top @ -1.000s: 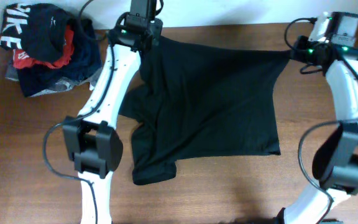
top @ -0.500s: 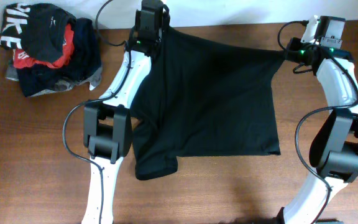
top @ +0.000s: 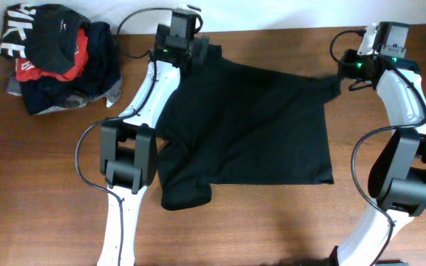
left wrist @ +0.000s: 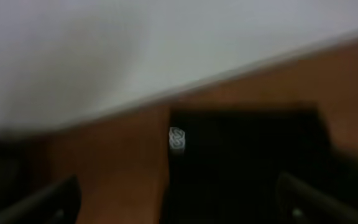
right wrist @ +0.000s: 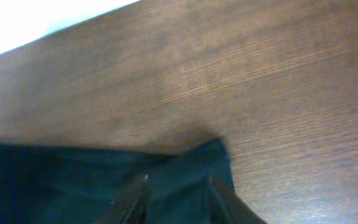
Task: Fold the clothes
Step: 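Lower the stretched shirt flat onto the table with both grippers, then release the shirt and move both grippers to its lower corners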
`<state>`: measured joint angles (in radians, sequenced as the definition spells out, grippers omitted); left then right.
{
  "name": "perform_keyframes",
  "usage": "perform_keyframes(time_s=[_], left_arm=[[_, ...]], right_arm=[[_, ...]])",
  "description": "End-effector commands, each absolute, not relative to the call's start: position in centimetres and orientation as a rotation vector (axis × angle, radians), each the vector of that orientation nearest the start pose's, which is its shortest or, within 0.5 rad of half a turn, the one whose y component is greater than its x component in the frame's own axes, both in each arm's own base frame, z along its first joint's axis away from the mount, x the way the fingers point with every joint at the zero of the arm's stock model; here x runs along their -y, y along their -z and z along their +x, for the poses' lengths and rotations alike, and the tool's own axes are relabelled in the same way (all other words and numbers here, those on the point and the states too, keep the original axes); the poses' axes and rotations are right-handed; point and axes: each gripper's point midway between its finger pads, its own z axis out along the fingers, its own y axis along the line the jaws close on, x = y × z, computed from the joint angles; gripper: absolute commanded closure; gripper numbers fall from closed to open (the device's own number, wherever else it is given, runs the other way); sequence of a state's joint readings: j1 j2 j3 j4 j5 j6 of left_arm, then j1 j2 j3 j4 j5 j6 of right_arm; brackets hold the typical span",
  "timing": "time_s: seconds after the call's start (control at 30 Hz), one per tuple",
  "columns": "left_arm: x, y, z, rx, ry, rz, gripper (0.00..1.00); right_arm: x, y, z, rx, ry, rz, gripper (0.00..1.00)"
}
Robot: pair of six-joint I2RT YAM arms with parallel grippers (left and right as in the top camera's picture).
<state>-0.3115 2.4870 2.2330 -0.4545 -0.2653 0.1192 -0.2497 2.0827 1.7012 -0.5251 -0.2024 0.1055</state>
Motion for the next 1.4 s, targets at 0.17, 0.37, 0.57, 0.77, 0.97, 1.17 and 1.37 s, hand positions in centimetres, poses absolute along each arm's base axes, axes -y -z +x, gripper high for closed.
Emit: perform_keyframes(time_s=[0.17, 0.37, 0.57, 0.77, 0.97, 1.17, 1.37], left_arm=[[12.1, -20.7, 56.0, -2.404, -0.235, 0.369, 0.01], [7.6, -16.7, 49.3, -2.769, -0.184, 0.232, 0.01], [7.7, -14.5, 46.1, -2.935, 0.022, 0.224, 0.01], [8.7, -14.8, 43.5, -3.014, 0.013, 0.277, 0.01], [8.5, -18.3, 41.2, -3.004, 0.029, 0.218, 0.01], [10.1, -22.8, 38.1, -2.936, 0.09, 0.275, 0.01], [11.5, -22.1, 35.5, -2.962, 0.103, 0.271, 0.01]], right_arm=[[8.5, -13.6, 51.3, -2.501, -0.279, 0.355, 0.37], [7.1, -14.7, 46.1, -2.651, -0.313, 0.403, 0.34], [4.6, -14.6, 43.1, -2.753, -0.477, 0.379, 0.34], [3.2, -17.1, 41.7, -2.736, -0.559, 0.362, 0.39], [3.4, -23.6, 37.4, -2.664, -0.427, 0.336, 0.4], [4.0, -28.3, 31.5, -2.619, -0.25, 0.37, 0.37], [3.5, -28.0, 27.8, -2.709, -0.237, 0.403, 0.36]])
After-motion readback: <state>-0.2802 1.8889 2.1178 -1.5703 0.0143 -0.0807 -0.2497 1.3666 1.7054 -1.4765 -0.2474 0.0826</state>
